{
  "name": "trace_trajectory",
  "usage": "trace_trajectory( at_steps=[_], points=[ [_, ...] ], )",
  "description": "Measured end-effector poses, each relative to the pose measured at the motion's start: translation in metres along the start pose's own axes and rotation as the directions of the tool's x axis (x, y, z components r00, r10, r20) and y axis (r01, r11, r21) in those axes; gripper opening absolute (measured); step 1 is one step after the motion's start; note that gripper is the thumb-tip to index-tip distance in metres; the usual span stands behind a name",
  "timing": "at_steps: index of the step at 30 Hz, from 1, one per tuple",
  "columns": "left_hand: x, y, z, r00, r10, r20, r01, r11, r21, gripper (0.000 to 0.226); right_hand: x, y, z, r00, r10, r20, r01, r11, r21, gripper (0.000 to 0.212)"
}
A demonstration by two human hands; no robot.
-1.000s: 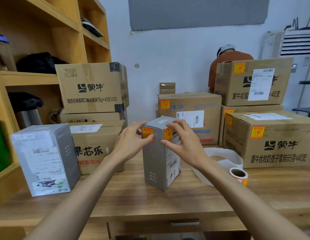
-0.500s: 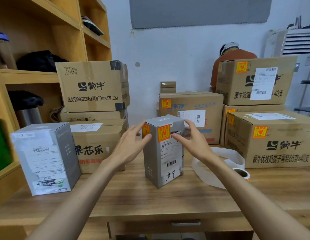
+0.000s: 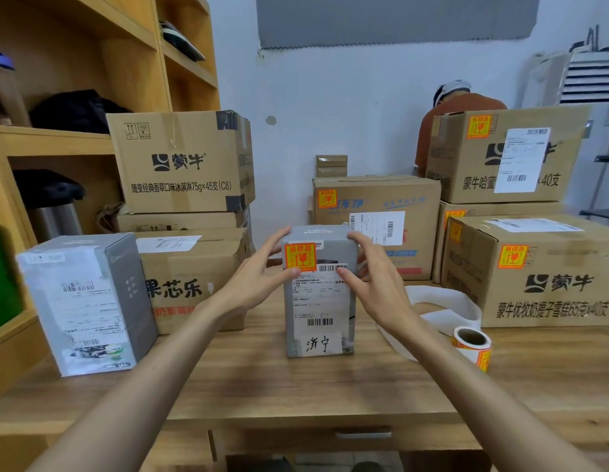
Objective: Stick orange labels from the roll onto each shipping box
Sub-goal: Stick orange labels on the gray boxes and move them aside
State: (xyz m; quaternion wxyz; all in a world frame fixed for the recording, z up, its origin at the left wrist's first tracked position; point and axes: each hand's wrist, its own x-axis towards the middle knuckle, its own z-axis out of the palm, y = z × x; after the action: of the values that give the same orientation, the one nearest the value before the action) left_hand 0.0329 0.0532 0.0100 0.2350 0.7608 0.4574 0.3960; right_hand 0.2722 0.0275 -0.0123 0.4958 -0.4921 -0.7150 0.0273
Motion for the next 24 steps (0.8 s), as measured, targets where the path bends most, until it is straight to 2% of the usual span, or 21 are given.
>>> trace_trajectory(
  at_steps=[7,10,12,17,21,24],
  points=[
    [0.002,-0.002,-0.005,0.999,0.002,0.042,-0.001,1.0,-0.025,0.079,0.002,-0.002,0.001,0.998,-0.061,-0.016,0.06,0.994,-0.088,0.047],
    [0.0,-0.003,-0.003,1.0,0.028,-0.001,-0.028,1.0,0.0,0.076,0.004,0.002,0.0,0.999,-0.051,-0.016,0.05,0.997,-0.067,0.048],
    [-0.002,-0.003,0.0,0.997,0.051,-0.051,-0.05,0.999,0.016,0.076,0.008,0.005,-0.001,1.0,-0.023,-0.019,0.024,1.0,0.006,0.048],
    [-0.013,-0.002,0.009,0.981,0.104,-0.161,-0.079,0.985,0.156,0.076,0.015,0.013,0.004,0.998,0.056,0.0,-0.055,0.991,0.121,0.053],
    [-0.019,-0.003,0.013,0.968,0.141,-0.209,-0.118,0.986,0.116,0.063,0.025,0.019,0.005,0.99,0.138,0.031,-0.141,0.98,0.139,0.058],
    [-0.014,-0.009,0.007,0.964,0.094,-0.247,-0.09,0.996,0.027,0.059,0.029,0.016,0.004,0.992,0.124,-0.026,-0.122,0.991,0.054,0.056]
  ],
)
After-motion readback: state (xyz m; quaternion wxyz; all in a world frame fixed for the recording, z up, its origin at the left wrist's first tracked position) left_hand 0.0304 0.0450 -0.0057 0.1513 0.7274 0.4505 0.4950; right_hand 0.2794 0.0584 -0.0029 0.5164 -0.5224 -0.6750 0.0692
